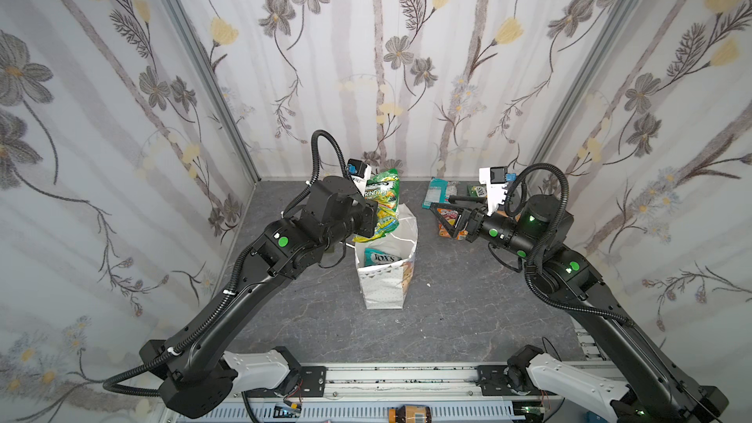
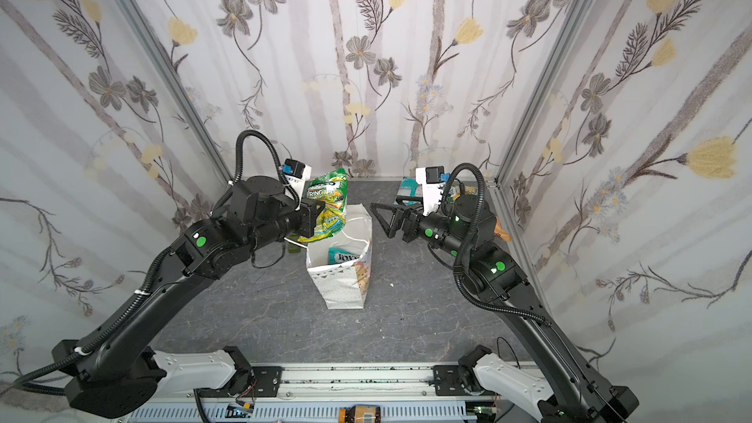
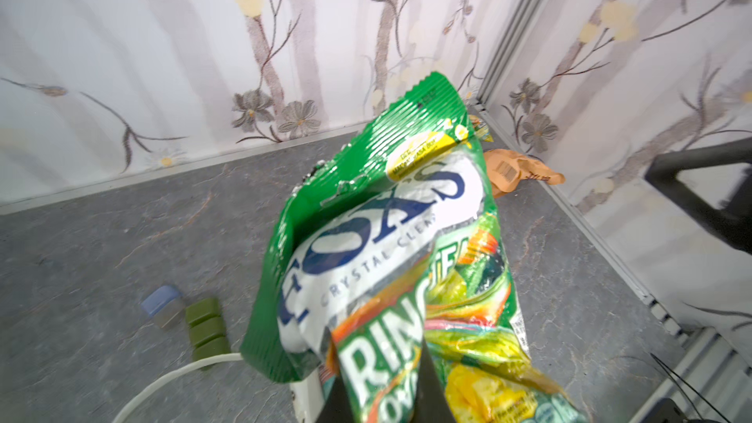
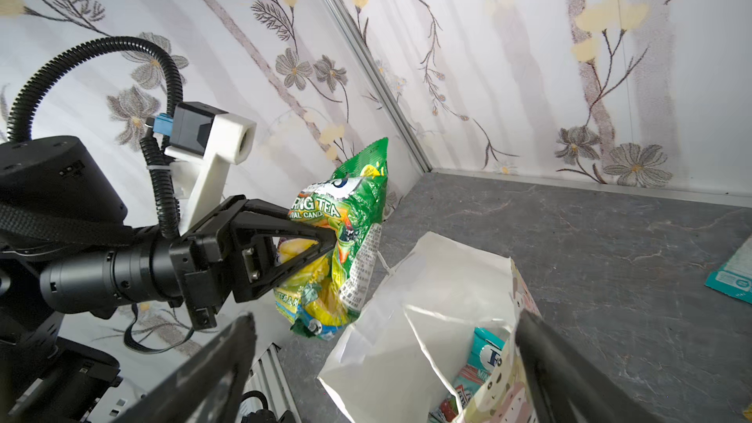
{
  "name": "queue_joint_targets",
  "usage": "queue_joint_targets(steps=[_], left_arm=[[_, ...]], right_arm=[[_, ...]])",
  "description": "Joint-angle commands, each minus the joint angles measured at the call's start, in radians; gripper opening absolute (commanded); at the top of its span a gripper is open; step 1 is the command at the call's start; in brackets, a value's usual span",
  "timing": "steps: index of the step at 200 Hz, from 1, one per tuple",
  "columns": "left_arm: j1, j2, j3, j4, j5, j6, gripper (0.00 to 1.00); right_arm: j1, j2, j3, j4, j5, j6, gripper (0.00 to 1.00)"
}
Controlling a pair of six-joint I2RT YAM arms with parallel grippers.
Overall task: Take the snacks out of the paper bag
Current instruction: 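Lift the green Spring Tea pack out of the bag while right gripper approaches, then grasp the green pack with the right gripper while left gripper releases it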
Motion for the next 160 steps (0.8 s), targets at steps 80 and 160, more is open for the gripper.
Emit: queue_joint_targets(steps=[80, 160], left_arm=[[-0.130, 0.018, 0.007, 0.203, 0.096, 0.136, 0.00], [-0.162, 0.048, 0.018, 0.205, 0.086, 0.166, 0.00]], right_arm=[[0.035, 0.065, -0.003, 0.270, -0.143, 0.123, 0.65], [0.038, 0.072, -0.022, 0.327, -0.167, 0.161, 0.21]])
